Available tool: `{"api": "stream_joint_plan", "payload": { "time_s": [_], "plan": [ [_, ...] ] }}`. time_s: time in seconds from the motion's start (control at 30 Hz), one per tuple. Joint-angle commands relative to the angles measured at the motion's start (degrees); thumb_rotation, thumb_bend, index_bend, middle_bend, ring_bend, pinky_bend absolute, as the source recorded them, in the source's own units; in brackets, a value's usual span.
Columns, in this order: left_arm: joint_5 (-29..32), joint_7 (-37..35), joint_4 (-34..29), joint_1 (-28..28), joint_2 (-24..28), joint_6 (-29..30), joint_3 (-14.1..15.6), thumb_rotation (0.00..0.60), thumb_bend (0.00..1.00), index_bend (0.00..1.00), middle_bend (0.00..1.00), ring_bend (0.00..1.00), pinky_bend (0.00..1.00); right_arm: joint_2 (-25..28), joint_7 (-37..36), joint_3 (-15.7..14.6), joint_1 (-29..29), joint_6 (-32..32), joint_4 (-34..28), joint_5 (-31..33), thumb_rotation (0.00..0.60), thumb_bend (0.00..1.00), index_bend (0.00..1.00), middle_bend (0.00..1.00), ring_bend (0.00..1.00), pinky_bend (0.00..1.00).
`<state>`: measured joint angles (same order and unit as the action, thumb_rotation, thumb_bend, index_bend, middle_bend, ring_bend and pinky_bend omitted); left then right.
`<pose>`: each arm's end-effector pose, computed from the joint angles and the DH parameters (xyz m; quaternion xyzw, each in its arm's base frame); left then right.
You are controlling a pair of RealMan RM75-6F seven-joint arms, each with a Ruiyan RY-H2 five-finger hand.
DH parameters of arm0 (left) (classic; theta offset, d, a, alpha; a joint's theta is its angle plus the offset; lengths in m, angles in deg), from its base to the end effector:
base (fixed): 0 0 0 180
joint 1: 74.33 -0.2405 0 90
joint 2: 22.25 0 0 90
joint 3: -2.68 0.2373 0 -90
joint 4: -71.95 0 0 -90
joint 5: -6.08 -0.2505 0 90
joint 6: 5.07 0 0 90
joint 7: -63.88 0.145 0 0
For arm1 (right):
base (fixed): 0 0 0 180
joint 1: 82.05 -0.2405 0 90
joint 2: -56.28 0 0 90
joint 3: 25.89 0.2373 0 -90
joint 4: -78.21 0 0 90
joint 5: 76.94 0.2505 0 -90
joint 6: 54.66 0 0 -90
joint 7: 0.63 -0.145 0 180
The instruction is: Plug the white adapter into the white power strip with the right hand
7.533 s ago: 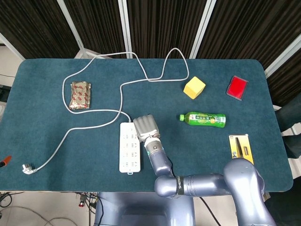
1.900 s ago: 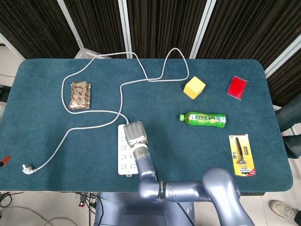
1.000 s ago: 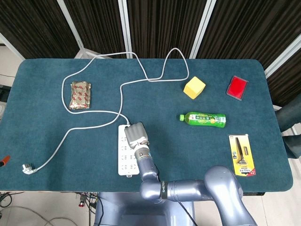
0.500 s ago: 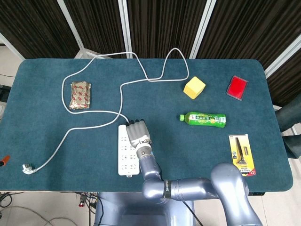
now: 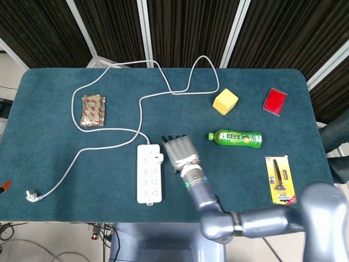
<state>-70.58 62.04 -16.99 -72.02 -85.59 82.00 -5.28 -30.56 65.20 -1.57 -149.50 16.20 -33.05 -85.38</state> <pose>-0.3444 0.1892 0.1539 -0.5113 -0.3838 -0.3776 0.6699 0.0373 -0.3090 -0.0346 0.7788 -0.3707 0.2497 0.4401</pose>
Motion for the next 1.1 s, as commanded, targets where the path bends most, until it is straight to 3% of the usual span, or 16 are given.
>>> {"api": "stream_joint_plan", "payload": {
  "time_s": [0.03,0.13,0.2,0.53,0.73,1.1],
  "plan": [
    [0.0,0.0,0.0,0.0,0.0,0.0,0.0,0.600,0.07,0.11,0.00,0.00,0.00,4.7,-4.5,-2.7,4.2,1.2,-4.6,-4.7,0.600,0.23,0.13,0.51,0.58,0.57],
    [0.1,0.3,0.0,0.0,-0.1,0.0,-0.1,0.600,0.07,0.11,0.00,0.00,0.00,6.0,-7.9,-3.9,6.5,2.2,-6.4,-8.6,0.600,0.33,0.13,0.68,0.72,0.69],
    [0.2,0.4,0.0,0.0,-0.2,0.1,-0.1,0.600,0.07,0.11,0.00,0.00,0.00,6.9,-9.3,-5.5,7.6,2.1,-7.4,-10.9,0.600,0.36,0.13,0.71,0.75,0.71],
    [0.3,0.7,0.1,0.0,-0.2,0.1,-0.2,0.600,0.07,0.11,0.00,0.00,0.00,7.0,-11.4,-12.5,9.0,-0.8,-9.9,-17.9,0.600,0.37,0.13,0.72,0.76,0.71],
    [0.4,0.7,0.1,0.0,-0.2,0.0,-0.1,0.600,0.07,0.11,0.00,0.00,0.00,4.6,-11.6,-12.7,7.7,-0.5,-8.6,-18.8,0.600,0.37,0.13,0.72,0.76,0.71],
    [0.4,0.8,0.2,0.1,-0.3,-0.1,-0.2,0.600,0.07,0.11,0.00,0.00,0.00,-0.2,-10.4,-11.3,3.7,-0.5,-4.4,-13.9,0.600,0.37,0.13,0.72,0.76,0.71]
  ]
}}
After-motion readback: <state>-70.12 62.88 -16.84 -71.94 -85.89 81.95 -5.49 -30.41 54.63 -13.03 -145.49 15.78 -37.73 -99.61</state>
